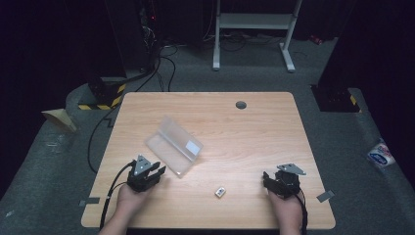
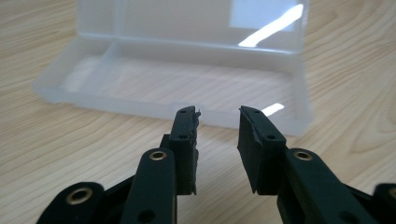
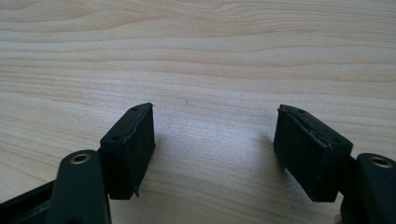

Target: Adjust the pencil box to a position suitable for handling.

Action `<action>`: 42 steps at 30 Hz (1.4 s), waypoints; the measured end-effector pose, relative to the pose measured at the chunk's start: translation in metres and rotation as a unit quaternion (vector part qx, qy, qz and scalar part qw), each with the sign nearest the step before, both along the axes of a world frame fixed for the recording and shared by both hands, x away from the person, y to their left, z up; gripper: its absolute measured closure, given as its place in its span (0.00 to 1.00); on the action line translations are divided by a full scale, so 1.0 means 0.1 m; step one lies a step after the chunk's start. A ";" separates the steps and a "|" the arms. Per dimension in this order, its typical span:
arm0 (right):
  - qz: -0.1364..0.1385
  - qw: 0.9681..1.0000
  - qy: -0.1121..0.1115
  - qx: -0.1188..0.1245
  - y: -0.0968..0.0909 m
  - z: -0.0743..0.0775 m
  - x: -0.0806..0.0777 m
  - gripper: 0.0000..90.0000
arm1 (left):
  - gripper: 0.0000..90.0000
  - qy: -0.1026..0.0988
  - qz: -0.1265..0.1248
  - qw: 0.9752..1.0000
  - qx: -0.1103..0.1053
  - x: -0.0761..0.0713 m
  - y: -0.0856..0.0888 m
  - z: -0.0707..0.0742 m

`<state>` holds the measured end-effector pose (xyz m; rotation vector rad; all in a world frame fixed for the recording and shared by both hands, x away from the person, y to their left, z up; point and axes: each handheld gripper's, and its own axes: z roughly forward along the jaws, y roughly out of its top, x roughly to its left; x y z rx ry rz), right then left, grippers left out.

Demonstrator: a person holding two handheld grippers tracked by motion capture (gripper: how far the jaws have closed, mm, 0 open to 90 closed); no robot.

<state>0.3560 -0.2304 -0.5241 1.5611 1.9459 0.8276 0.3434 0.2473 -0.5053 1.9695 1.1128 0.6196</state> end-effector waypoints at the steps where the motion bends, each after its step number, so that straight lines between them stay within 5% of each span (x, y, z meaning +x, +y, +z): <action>1: 0.000 1.000 0.001 0.001 0.00 0.00 0.00 0.32 | 0.74 0.004 0.012 1.000 0.000 0.01 0.09 -0.02; 7: -0.002 1.000 0.000 0.000 0.00 0.00 0.00 0.34 | 0.72 0.022 0.044 0.999 0.004 0.05 0.33 -0.06; 15: -0.002 1.000 0.000 0.000 0.00 0.00 0.00 0.34 | 0.70 0.049 0.094 0.994 0.009 0.06 0.65 -0.14; 23: 0.001 1.000 -0.004 -0.003 0.01 0.00 -0.02 0.38 | 0.66 0.058 0.103 0.993 0.009 0.04 0.68 -0.19; 26: 0.007 1.000 -0.012 -0.019 0.04 0.03 -0.03 0.40 | 0.54 0.045 0.097 0.994 0.014 0.03 0.69 -0.22; 27: 0.011 1.000 -0.024 0.017 0.08 0.09 -0.04 0.39 | 0.52 0.046 0.100 0.994 0.006 0.04 0.69 -0.23; 28: 0.011 1.000 -0.024 0.017 0.08 0.09 -0.04 0.39 | 0.52 0.046 0.100 0.994 0.003 0.04 0.68 -0.23; 36: 0.093 0.994 -0.036 0.046 0.86 0.32 0.08 0.43 | 0.45 0.048 0.103 0.994 0.004 0.04 0.68 -0.23; 42: 0.127 0.989 -0.036 0.058 1.32 0.36 0.20 0.45 | 0.44 0.050 0.104 0.993 0.001 0.04 0.67 -0.23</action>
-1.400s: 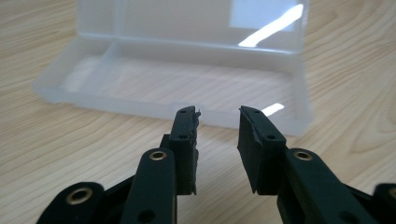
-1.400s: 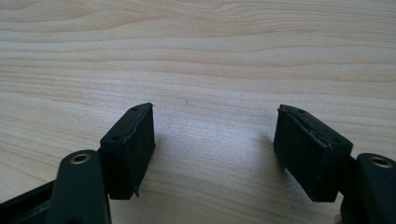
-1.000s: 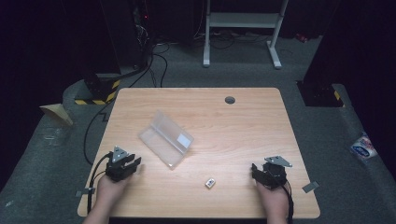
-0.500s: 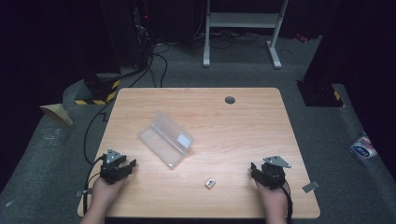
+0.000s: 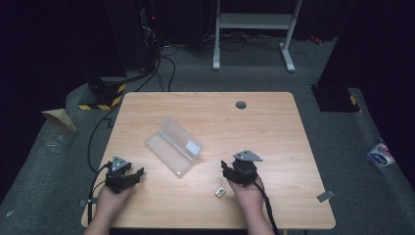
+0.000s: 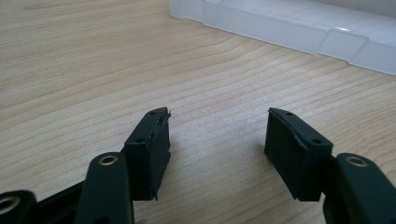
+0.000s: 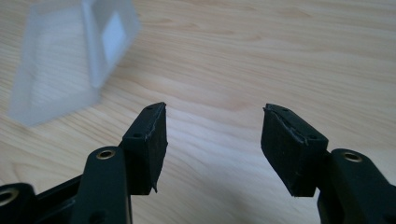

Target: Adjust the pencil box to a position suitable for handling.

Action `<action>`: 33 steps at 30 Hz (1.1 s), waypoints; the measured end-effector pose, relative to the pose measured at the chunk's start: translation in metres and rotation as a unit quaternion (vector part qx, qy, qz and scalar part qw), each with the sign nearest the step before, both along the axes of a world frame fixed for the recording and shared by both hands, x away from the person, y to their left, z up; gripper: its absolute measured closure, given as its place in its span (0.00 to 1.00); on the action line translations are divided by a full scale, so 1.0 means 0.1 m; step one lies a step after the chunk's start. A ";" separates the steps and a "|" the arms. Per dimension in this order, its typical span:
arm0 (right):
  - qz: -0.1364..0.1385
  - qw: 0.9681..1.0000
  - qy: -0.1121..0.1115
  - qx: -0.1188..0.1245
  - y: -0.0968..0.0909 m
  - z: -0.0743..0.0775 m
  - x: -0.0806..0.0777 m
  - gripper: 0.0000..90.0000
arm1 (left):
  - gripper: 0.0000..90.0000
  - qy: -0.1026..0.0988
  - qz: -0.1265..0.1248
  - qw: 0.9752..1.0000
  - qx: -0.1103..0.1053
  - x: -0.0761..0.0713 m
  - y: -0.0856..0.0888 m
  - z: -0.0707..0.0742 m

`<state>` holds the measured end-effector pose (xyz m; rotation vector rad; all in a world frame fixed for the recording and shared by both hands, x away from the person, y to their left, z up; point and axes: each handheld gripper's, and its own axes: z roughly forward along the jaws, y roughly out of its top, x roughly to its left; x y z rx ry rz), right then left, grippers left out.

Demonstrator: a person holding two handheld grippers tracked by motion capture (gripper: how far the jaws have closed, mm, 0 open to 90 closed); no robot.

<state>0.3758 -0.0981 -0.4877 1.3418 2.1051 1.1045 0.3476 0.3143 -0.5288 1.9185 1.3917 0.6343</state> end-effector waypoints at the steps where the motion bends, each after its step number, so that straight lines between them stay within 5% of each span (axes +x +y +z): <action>1: 0.007 1.000 -0.003 0.005 0.16 0.03 0.05 0.44 | 0.44 0.001 0.000 1.000 0.000 0.00 0.00 0.00; 8: 0.025 0.999 0.005 0.021 0.64 0.03 0.26 0.52 | 0.44 0.001 -0.001 1.000 0.000 0.00 0.00 0.00; 13: 0.016 0.999 0.009 0.034 0.82 0.02 0.38 0.63 | 0.44 0.001 -0.001 1.000 0.001 0.00 0.00 0.00; 24: -0.009 0.999 0.022 0.028 0.88 -0.04 0.52 0.79 | 0.44 0.001 -0.002 1.000 0.001 0.00 0.00 0.00; 33: -0.009 1.000 0.006 0.007 0.72 0.02 0.51 0.83 | 0.43 0.000 -0.001 1.000 0.002 0.00 -0.01 0.00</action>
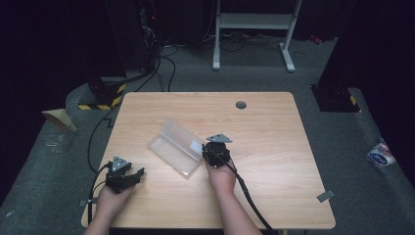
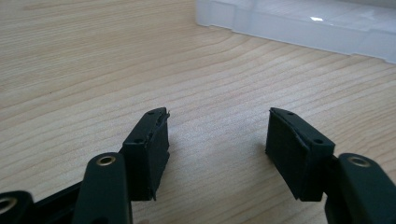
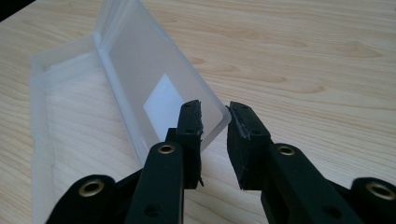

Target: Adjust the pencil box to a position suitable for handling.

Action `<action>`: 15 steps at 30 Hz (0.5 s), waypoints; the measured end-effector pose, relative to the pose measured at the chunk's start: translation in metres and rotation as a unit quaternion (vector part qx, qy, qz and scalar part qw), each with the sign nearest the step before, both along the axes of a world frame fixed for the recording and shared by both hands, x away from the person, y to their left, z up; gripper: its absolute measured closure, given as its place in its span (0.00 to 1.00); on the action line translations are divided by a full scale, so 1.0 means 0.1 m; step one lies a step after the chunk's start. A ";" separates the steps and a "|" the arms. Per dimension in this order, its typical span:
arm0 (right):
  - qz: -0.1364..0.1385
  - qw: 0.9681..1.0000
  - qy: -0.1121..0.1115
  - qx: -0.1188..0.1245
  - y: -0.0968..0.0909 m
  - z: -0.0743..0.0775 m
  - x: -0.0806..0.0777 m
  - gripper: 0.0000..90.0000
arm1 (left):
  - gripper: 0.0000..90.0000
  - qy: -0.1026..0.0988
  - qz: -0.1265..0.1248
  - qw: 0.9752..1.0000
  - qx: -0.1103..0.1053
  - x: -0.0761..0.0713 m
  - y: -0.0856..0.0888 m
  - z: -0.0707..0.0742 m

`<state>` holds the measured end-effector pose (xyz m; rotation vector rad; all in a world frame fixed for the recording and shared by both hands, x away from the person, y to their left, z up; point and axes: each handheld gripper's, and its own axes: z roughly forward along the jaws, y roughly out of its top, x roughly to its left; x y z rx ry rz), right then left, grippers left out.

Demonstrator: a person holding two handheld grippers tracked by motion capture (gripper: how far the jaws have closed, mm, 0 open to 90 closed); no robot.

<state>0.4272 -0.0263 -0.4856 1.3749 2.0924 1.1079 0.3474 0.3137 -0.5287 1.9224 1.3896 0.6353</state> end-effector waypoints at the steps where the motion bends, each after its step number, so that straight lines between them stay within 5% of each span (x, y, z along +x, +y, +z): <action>1: 0.000 1.000 0.000 0.000 0.00 0.00 0.00 0.83 | 0.43 0.000 0.000 1.000 0.000 0.00 0.00 0.00; 15: -0.039 0.999 -0.021 -0.022 -0.62 0.06 0.06 0.83 | 0.43 -0.001 0.002 1.000 -0.001 0.00 0.00 0.00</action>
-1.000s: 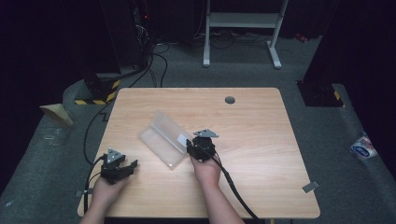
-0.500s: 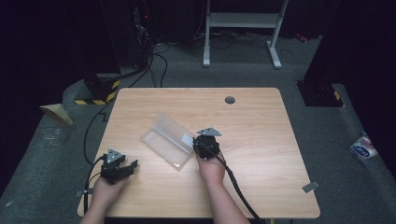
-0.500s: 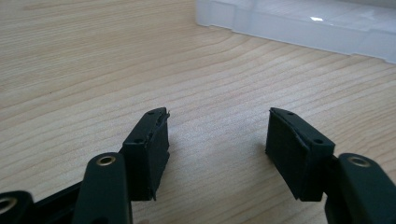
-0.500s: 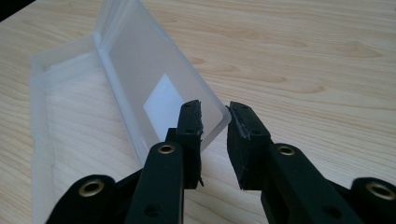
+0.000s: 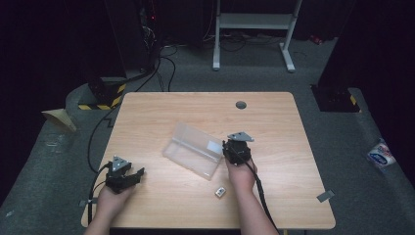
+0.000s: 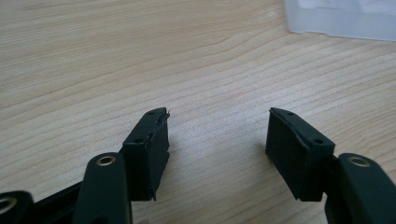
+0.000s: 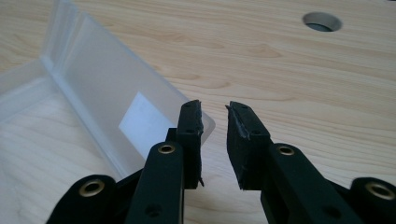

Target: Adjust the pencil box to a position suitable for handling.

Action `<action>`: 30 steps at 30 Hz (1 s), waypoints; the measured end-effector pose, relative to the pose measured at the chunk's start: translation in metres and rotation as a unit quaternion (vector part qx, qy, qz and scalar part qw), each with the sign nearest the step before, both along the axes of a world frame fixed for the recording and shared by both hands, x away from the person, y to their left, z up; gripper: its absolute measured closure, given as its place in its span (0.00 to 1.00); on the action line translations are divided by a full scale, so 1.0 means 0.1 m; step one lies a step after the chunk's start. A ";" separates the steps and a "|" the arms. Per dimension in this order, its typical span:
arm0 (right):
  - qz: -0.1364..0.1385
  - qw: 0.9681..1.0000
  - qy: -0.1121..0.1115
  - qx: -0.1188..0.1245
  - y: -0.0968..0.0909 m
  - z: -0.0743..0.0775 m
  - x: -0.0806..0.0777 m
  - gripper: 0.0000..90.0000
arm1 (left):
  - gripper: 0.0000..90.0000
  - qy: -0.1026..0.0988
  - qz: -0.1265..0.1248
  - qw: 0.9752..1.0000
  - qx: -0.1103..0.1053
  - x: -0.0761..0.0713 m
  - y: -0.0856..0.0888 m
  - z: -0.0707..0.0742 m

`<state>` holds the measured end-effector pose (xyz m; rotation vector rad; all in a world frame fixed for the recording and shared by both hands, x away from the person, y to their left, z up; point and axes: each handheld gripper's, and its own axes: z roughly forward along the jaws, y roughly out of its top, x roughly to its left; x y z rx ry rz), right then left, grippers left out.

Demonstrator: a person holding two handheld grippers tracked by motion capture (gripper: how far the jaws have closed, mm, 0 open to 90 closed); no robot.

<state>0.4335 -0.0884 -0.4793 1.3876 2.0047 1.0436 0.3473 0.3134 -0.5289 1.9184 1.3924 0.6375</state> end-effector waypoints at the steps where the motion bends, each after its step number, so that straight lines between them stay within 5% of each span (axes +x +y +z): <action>1: -0.003 1.000 -0.002 -0.002 -0.05 0.00 0.01 0.83 | 0.43 0.000 0.000 1.000 0.000 0.00 0.00 0.00; 12: -0.033 0.999 -0.012 -0.001 -0.37 0.06 0.12 0.79 | 0.43 -0.001 0.003 1.000 0.000 -0.01 -0.01 0.00; 18: -0.023 0.999 -0.016 0.025 -0.35 0.06 -0.06 0.70 | 0.43 -0.001 0.003 1.000 0.000 -0.01 0.00 0.00; 22: -0.004 0.999 0.009 0.039 -0.29 -0.05 -0.24 0.68 | 0.43 -0.001 0.003 1.000 0.000 -0.01 0.00 0.00; 27: 0.017 0.998 0.050 0.017 -0.15 -0.24 -0.42 0.74 | 0.43 -0.001 0.001 1.000 0.002 -0.01 0.00 0.00; 30: 0.014 0.998 0.059 0.012 -0.12 -0.31 -0.40 0.78 | 0.44 -0.001 0.001 1.000 0.002 -0.01 0.00 0.00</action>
